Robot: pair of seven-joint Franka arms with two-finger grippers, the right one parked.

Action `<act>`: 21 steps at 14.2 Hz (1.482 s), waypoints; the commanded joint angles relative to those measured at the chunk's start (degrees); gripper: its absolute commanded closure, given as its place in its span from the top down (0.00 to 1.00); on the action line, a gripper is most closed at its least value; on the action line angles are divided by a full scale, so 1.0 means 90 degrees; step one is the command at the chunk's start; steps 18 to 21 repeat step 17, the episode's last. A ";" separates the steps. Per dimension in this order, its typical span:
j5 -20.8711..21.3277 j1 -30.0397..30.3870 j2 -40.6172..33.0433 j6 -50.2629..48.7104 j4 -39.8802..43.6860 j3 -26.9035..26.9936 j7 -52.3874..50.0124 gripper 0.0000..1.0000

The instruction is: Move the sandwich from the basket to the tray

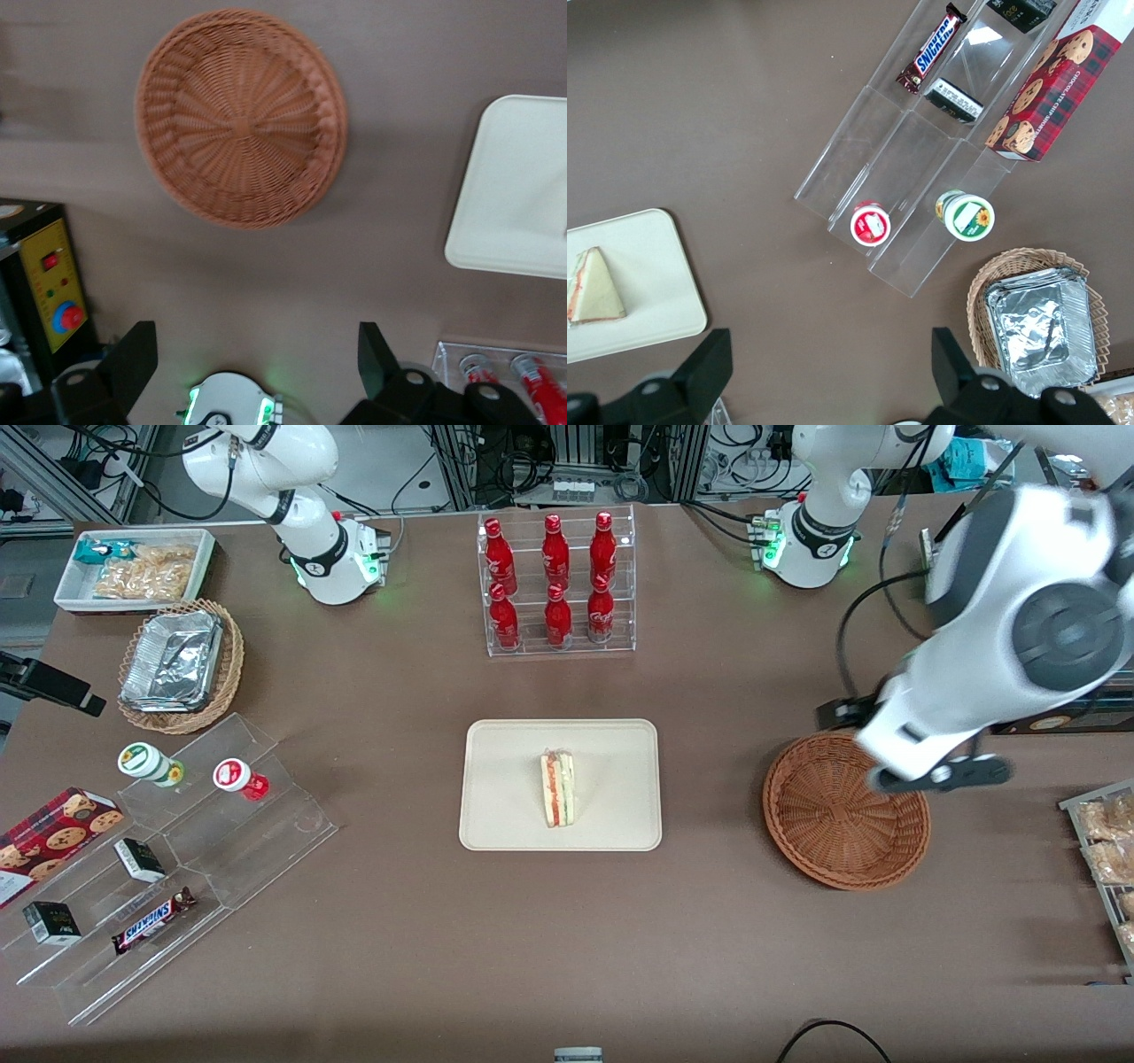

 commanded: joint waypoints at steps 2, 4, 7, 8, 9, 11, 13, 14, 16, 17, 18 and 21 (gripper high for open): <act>-0.0047 0.1061 -0.1764 0.0019 -0.1604 -0.0655 0.0807 1.00; -0.0144 0.1042 -0.2118 0.0232 -0.1987 -0.0626 0.1151 1.00; -0.0242 0.0983 -0.2206 0.0166 -0.1949 -0.0626 0.1055 1.00; -0.0242 0.0983 -0.2274 0.0146 -0.1987 -0.0588 0.0938 1.00; -0.0378 0.0983 -0.2265 0.0155 -0.1959 -0.0394 0.0860 1.00; -0.1012 0.0983 -0.2275 0.0136 -0.1939 -0.0032 0.0898 1.00; -0.1004 0.0964 -0.2227 0.0136 -0.1677 -0.0060 0.0888 1.00; -0.0975 0.0916 -0.2130 0.0126 -0.1463 -0.0050 0.0878 1.00; -0.0994 0.0905 -0.2060 0.0136 -0.1343 -0.0050 0.0859 1.00; -0.1023 0.0915 -0.2060 0.0145 -0.1363 -0.0050 0.0839 1.00; -0.1023 0.0915 -0.2060 0.0145 -0.1363 -0.0050 0.0839 1.00; -0.1023 0.0915 -0.2060 0.0145 -0.1363 -0.0050 0.0839 1.00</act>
